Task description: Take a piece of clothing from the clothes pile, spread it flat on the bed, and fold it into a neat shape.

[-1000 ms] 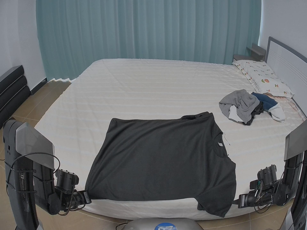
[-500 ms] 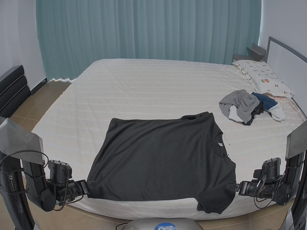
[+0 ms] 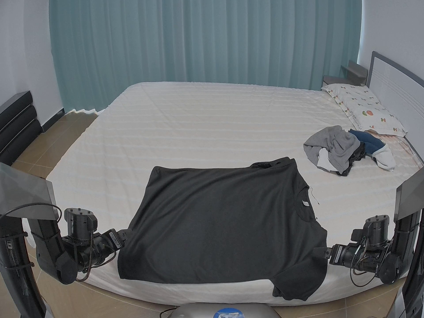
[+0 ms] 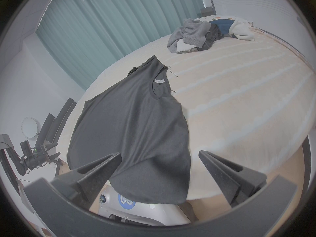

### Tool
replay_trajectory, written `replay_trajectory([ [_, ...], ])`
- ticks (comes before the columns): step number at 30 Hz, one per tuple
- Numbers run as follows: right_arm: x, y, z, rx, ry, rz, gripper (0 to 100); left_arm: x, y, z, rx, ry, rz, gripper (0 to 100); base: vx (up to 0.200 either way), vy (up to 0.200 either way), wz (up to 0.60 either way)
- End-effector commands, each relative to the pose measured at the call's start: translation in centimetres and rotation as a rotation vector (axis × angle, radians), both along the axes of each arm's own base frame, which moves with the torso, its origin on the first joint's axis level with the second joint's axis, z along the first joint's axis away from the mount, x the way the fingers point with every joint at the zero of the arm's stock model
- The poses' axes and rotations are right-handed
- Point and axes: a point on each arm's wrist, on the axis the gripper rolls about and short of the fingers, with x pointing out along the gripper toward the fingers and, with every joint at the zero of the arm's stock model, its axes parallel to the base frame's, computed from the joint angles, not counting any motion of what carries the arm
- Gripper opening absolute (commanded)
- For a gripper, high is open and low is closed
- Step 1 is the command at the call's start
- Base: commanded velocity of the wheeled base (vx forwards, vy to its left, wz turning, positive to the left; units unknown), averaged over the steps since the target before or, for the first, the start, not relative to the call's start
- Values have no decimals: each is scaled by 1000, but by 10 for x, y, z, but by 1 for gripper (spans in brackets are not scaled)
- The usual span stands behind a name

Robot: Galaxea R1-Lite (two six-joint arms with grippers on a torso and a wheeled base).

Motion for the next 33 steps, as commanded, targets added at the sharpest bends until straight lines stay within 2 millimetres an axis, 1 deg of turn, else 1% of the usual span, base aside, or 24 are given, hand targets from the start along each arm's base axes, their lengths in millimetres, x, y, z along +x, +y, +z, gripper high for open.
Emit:
replay_trajectory([
  [1,-3,0,0,0,10,1,100,9,-2,2,-13,-30,6,100,0,0,0],
  [6,-3,0,0,1,10,2,100,30,-5,5,-62,-89,41,100,0,0,0],
  [9,-2,0,0,3,8,3,100,49,-7,9,-73,-142,48,100,0,0,0],
  [10,-2,0,0,3,8,3,100,50,-7,10,-73,-144,48,100,0,0,0],
  [12,-1,0,0,7,7,0,100,69,-10,12,-80,-183,47,100,0,0,0],
  [13,-1,0,0,7,7,1,100,71,-10,12,-80,-185,47,100,0,0,0],
  [14,-1,0,0,10,7,-2,100,89,-13,13,-83,-200,47,100,0,0,0],
  [15,-1,0,0,10,7,-2,100,89,-13,13,-83,-200,47,100,0,0,0],
  [16,-1,1,0,16,8,-5,100,107,-15,11,-82,-194,47,100,0,0,0],
  [17,-1,1,0,16,8,-5,100,107,-15,11,-82,-194,47,100,0,0,0],
  [18,-1,1,0,22,8,-10,100,126,-18,8,-83,-195,48,100,0,0,0],
  [21,-1,1,0,37,7,-22,100,159,-23,2,-103,-217,57,100,0,0,0],
  [23,-2,1,0,47,10,-29,100,176,-26,-4,-114,-203,64,100,0,0,0],
  [24,-2,1,0,47,10,-29,100,176,-26,-4,-114,-203,64,100,0,0,0],
  [26,-1,1,0,63,1,-43,100,201,-33,-10,-131,-186,69,100,0,0,0],
  [27,-1,1,0,65,1,-45,100,208,-33,-11,-136,-193,73,100,0,0,0],
  [28,-1,1,0,67,3,-47,100,220,-33,-13,-150,-204,84,100,0,0,0],
  [30,-1,2,-1,67,8,-46,100,232,-35,-21,-154,-190,90,100,0,0,0],
  [33,-1,2,-1,67,8,-45,100,238,-39,-27,-152,-144,90,100,0,0,0],
])
